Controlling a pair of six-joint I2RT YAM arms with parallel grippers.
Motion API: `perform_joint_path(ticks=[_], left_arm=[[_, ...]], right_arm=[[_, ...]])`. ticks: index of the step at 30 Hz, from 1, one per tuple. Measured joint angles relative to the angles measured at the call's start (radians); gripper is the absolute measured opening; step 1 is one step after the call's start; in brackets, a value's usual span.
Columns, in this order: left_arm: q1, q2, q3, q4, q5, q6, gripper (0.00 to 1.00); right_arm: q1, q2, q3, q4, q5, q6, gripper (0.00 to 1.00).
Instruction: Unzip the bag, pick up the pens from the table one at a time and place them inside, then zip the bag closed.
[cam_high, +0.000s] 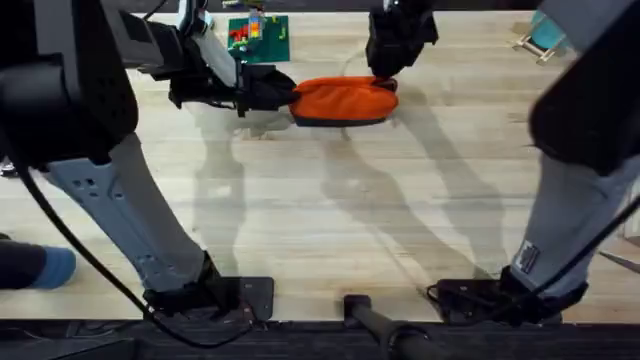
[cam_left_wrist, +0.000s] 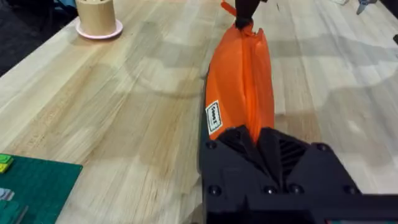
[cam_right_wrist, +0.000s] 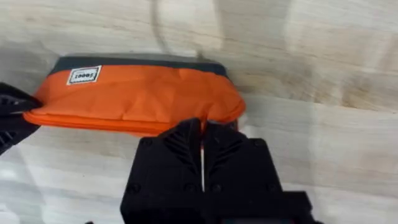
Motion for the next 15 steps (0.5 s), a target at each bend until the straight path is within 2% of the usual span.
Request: perform_joint_path(ticks=[8,15], left_arm=[[-0.003,0.0,0.0,0.0,0.0,0.0,0.042],[-0.007,0.0,0.0,0.0,0.0,-0.016,0.041]], right_arm=[[-0.061,-0.221,-0.316,0.214,-0.052,0.004,0.035],[-0.097,-0.247,-0.404,0.247,-0.095,-0.015,0.035]])
